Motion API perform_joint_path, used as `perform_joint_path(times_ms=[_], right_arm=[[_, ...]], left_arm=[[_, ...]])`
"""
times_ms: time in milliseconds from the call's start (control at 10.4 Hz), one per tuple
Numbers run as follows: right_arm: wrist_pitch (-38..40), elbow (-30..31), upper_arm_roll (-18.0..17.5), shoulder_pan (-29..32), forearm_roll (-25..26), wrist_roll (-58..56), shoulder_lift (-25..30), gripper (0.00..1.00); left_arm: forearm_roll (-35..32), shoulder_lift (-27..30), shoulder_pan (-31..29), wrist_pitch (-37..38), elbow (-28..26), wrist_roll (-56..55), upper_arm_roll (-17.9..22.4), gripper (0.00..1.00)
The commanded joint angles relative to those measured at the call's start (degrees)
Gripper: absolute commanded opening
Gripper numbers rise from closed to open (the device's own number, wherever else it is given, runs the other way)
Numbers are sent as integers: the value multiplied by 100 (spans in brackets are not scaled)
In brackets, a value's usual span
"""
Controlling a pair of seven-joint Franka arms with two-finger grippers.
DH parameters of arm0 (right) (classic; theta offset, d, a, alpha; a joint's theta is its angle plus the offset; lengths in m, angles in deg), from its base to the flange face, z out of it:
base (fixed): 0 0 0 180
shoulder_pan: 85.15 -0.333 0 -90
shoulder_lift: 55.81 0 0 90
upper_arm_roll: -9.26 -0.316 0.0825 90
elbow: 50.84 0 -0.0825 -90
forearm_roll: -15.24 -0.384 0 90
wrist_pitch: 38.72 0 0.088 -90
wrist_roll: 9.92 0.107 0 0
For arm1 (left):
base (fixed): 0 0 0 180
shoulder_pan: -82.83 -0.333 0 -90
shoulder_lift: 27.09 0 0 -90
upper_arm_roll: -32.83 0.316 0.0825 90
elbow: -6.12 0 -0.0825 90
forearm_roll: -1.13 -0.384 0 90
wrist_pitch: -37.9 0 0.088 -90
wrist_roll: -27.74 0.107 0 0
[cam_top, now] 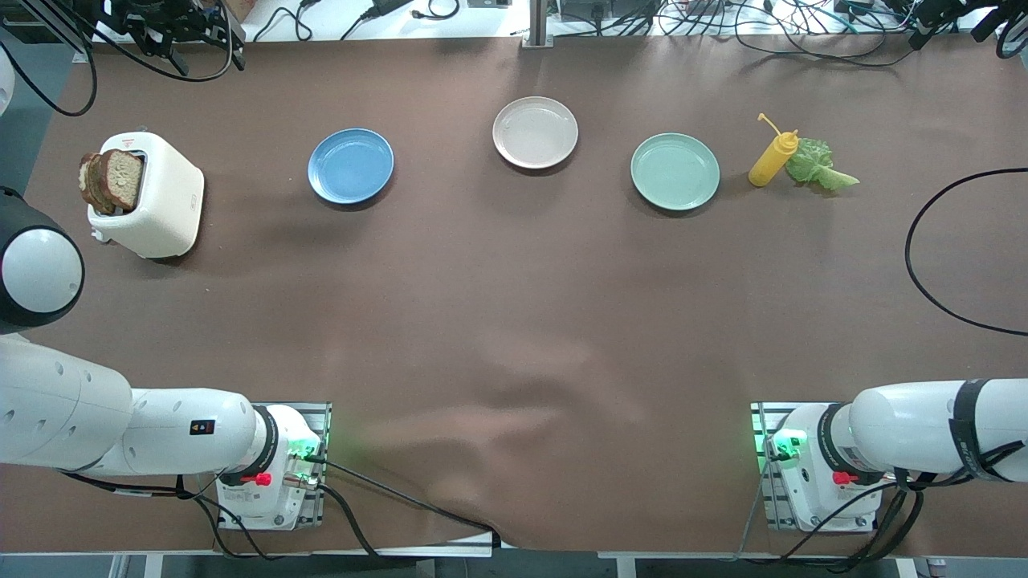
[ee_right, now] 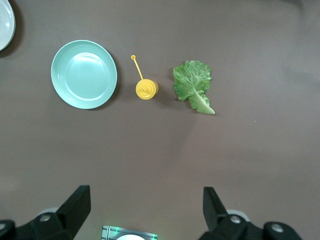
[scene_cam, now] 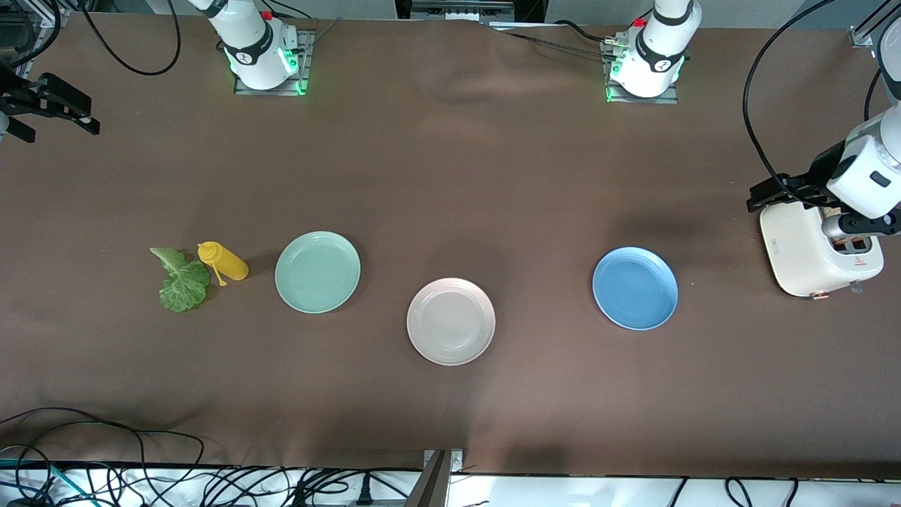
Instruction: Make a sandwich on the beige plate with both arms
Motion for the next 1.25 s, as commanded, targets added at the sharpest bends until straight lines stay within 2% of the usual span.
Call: perform_joint_path(times_ms=[0,192,1152], right_arm=[[203,-70,15,59,-17,-40,24,100],[204,-263,-29,25,1,144,-116,100],[213,-325,6,51,18,180,-170,100]], left_arm=[[136,4,-51,67,118,118,-51,100],[136,4,-42,76,188,118,-60,100],[144,13,-34,76,215,136,-104,100]])
